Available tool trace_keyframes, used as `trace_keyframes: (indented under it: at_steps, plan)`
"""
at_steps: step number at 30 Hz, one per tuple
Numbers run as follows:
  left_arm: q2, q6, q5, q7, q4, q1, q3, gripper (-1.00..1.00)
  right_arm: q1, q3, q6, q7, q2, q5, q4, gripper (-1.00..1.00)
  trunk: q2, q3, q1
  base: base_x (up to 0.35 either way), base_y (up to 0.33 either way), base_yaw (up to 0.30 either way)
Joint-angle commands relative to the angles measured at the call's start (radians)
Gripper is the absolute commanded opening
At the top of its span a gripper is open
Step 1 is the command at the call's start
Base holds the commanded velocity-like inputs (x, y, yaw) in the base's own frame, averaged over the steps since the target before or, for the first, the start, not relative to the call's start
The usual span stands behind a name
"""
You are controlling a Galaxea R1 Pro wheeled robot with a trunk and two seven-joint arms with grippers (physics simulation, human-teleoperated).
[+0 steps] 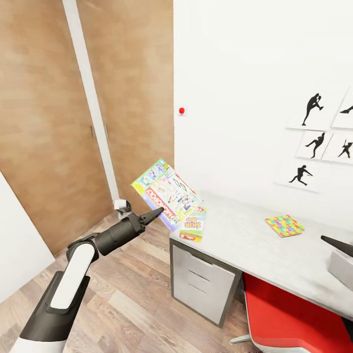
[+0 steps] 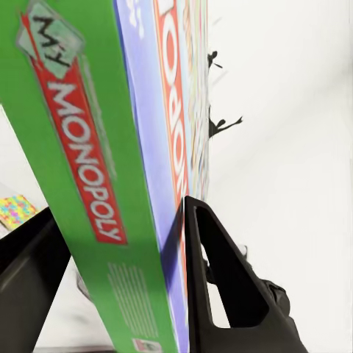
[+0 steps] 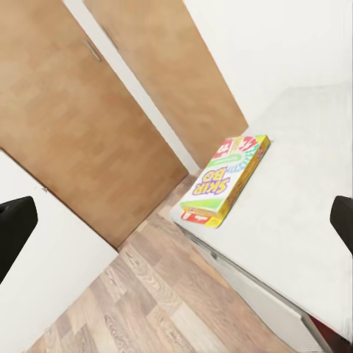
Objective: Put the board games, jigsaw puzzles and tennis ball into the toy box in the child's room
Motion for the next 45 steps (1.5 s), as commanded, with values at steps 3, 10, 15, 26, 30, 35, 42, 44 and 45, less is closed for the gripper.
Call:
trace_keyframes:
  at_steps: [3, 10, 15, 26, 30, 35, 42, 44, 45]
  plan:
    - [0.0, 0.006, 0.009, 0.0, 0.0, -0.001, 0.0, -1.0, -0.001, 0.0, 0.01, 0.005, 0.0, 0.002, 0.0, 1.0, -0.001, 0.0, 0.0, 0.0, 0.0, -0.27]
    - [-0.006, 0.005, 0.009, 0.0, 0.0, 0.0, -0.002, -1.0, -0.001, 0.0, 0.01, 0.006, 0.0, 0.002, -0.001, 1.0, -0.001, 0.005, 0.0, 0.0, 0.0, -0.27]
    - [-0.047, 0.005, 0.009, -0.001, -0.001, -0.001, -0.005, -1.0, 0.002, -0.003, 0.01, 0.01, -0.013, -0.006, -0.002, 1.0, -0.001, 0.009, 0.0, 0.0, 0.0, -0.271]
    - [-0.125, -0.022, 0.01, -0.002, -0.001, 0.003, -0.009, -1.0, -0.042, 0.158, 0.01, 0.01, 0.058, -0.062, 0.001, 1.0, -0.001, 0.015, 0.0, 0.0, 0.0, -0.264]
    - [-0.13, -0.025, 0.01, -0.006, -0.002, 0.006, -0.01, -1.0, -0.061, 0.217, 0.01, 0.006, 0.096, -0.067, 0.001, 1.0, -0.001, 0.016, 0.0, 0.0, 0.0, -0.101]
    - [-0.133, -0.028, 0.01, -0.021, -0.002, 0.009, -0.015, -1.0, -0.068, 0.243, 0.01, 0.007, 0.123, -0.069, 0.001, 1.0, -0.001, 0.016, 0.0, 0.0, 0.0, -0.035]
    - [-0.134, -0.075, 0.01, -0.028, 0.005, 0.011, -0.053, -1.0, -0.07, 0.25, 0.01, 0.01, 0.229, -0.072, 0.003, 1.0, -0.001, 0.016, 0.0, 0.0, 0.0, -0.009]
    - [-0.133, -0.093, 0.01, -0.033, 0.006, 0.012, -0.058, -1.0, -0.07, 0.25, 0.01, 0.011, 0.272, -0.073, 0.003, 1.0, -0.001, 0.016, 0.0, 0.0, 0.0, -0.003]
    - [-0.133, -0.1, 0.01, -0.037, 0.007, 0.013, -0.06, -1.0, -0.07, 0.25, 0.01, 0.011, 0.291, -0.074, 0.003, 1.0, -0.001, 0.016, 0.0, 0.0, 0.0, -0.002]
